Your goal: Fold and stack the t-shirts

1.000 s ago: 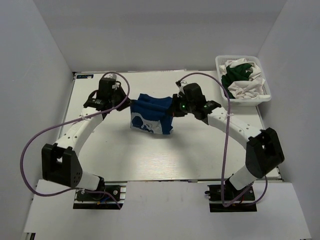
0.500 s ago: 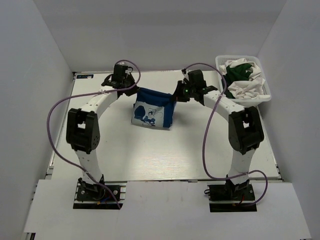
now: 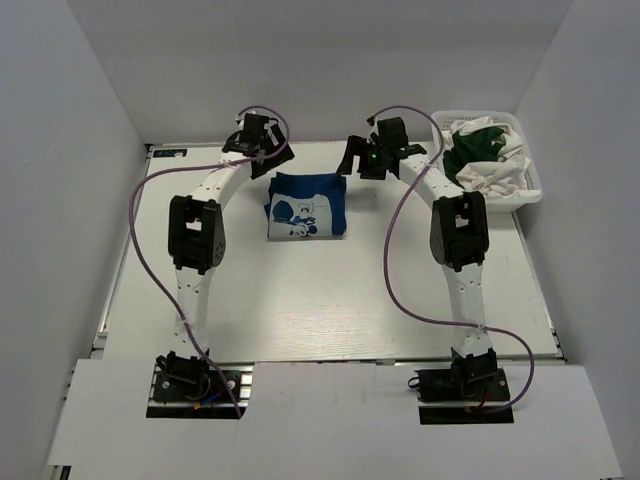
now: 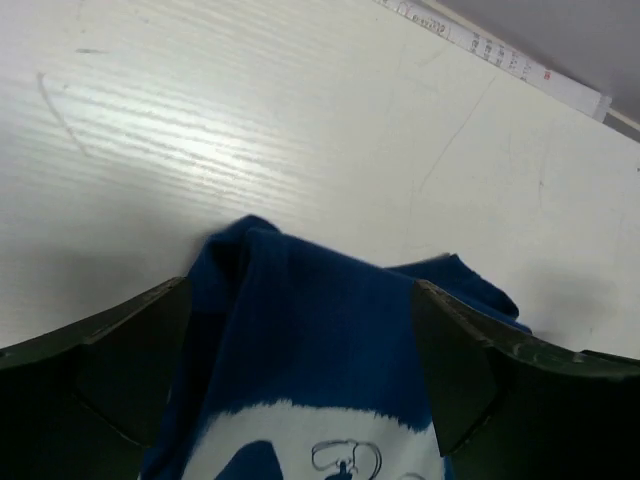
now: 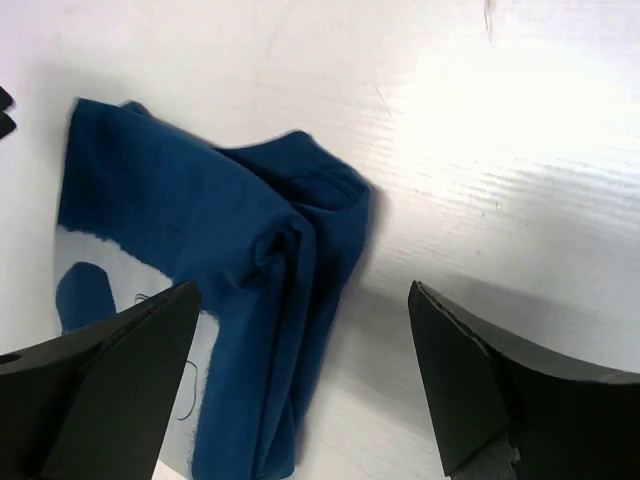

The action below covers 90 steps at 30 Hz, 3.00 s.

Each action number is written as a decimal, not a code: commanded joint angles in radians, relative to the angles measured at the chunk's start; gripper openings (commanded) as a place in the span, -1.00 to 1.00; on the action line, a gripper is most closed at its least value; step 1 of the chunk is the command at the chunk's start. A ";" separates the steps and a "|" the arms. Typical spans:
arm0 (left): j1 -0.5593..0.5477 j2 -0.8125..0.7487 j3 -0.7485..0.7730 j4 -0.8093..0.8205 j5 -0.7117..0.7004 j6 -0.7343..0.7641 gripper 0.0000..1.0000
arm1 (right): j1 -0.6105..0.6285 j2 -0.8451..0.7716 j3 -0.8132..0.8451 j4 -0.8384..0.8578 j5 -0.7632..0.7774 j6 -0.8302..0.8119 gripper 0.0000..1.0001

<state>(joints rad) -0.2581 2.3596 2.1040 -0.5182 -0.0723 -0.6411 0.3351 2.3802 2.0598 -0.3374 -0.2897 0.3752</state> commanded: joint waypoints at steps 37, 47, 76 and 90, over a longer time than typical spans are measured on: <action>0.031 0.006 -0.087 0.136 0.010 0.050 1.00 | 0.016 0.168 0.062 0.420 -0.125 0.240 0.81; 0.008 -0.247 -0.238 -0.005 -0.076 0.041 1.00 | 0.065 -0.315 -0.410 0.376 0.169 0.123 0.81; 0.011 -0.161 -0.455 0.096 0.047 0.300 -1.00 | 0.081 -1.109 -1.299 0.207 0.520 0.120 0.81; 0.141 -0.169 -0.288 0.067 -0.521 0.618 -1.00 | 0.079 -1.090 -1.271 0.156 0.601 0.085 0.81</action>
<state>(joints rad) -0.1589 2.2028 1.7496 -0.4713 -0.4290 -0.1223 0.4183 1.2915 0.7685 -0.1810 0.2710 0.4793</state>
